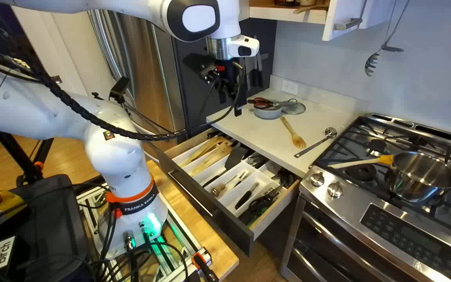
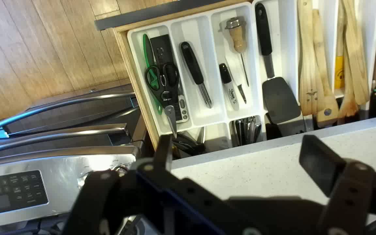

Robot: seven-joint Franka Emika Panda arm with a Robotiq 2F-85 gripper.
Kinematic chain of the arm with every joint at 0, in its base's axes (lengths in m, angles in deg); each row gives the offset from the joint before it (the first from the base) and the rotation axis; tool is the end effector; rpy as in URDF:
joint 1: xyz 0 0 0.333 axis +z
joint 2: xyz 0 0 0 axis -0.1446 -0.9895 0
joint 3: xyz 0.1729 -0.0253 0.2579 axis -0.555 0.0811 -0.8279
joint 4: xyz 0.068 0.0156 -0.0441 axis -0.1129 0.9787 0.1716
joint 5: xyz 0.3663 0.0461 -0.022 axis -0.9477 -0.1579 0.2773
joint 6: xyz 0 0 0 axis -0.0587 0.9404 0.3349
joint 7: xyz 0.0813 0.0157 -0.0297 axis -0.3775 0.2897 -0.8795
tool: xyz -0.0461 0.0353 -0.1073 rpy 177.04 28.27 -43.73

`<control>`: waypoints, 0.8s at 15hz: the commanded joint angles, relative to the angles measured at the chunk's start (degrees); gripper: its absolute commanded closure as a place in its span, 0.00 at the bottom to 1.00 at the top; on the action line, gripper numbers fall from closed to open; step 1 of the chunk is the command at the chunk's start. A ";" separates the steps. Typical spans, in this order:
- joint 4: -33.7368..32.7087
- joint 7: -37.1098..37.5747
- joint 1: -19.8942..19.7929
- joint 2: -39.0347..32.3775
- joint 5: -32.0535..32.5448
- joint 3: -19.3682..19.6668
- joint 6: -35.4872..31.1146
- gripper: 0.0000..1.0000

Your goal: Move the wooden spoon from the top cupboard to the countertop

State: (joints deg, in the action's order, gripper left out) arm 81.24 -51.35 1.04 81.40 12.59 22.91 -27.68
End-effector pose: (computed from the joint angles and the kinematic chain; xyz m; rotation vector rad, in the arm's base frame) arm 0.2895 -0.0669 0.4627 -3.1138 0.2433 -0.1724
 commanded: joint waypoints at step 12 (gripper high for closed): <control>-18.06 2.34 4.13 -5.22 -9.59 -0.75 -19.79 0.00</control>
State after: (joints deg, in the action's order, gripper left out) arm 70.44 -48.29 2.34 79.85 4.02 23.39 -43.40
